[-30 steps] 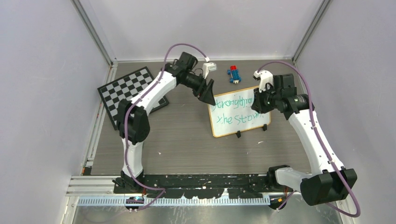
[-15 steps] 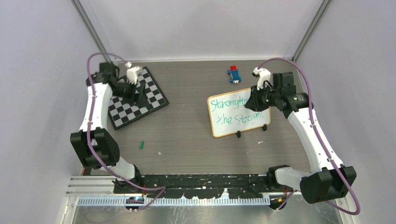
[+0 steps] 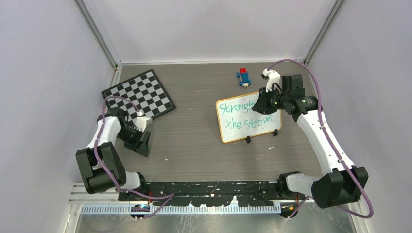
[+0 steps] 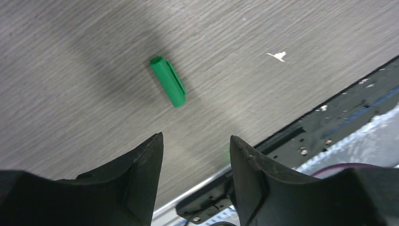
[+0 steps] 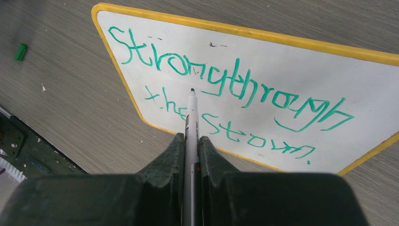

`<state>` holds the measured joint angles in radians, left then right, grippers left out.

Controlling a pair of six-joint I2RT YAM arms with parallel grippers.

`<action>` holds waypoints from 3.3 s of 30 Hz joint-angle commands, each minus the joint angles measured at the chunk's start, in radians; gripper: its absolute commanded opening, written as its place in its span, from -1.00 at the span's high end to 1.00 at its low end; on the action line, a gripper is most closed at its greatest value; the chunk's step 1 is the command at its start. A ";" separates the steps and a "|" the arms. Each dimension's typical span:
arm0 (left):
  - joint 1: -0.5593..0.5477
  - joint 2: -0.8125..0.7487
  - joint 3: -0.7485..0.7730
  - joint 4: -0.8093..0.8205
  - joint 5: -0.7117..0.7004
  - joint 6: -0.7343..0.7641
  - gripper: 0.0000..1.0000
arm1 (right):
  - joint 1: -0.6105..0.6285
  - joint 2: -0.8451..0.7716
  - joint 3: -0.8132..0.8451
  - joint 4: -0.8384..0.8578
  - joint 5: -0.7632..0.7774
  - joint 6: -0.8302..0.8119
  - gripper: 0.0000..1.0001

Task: Write a sentence on the whiteboard
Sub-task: Pick up the pen cap from the center of the board, then insert the whiteboard marker without the cap into the pen cap.

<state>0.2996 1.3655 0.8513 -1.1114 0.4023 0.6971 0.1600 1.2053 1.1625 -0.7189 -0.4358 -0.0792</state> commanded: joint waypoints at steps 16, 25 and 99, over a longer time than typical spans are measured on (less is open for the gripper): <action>-0.214 0.063 -0.126 0.359 -0.195 -0.036 0.38 | 0.004 -0.023 -0.009 0.051 0.029 -0.003 1.00; -0.334 0.042 -0.097 0.397 -0.182 -0.059 0.92 | 0.003 -0.022 -0.016 0.057 0.013 0.009 1.00; -1.064 0.181 0.813 -0.008 0.076 -0.119 1.00 | 0.203 -0.012 -0.038 0.155 -0.500 0.319 0.99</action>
<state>-0.7593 1.5558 1.6245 -1.1107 0.4568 0.5831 0.3584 1.2095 1.1126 -0.5579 -0.9611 0.2676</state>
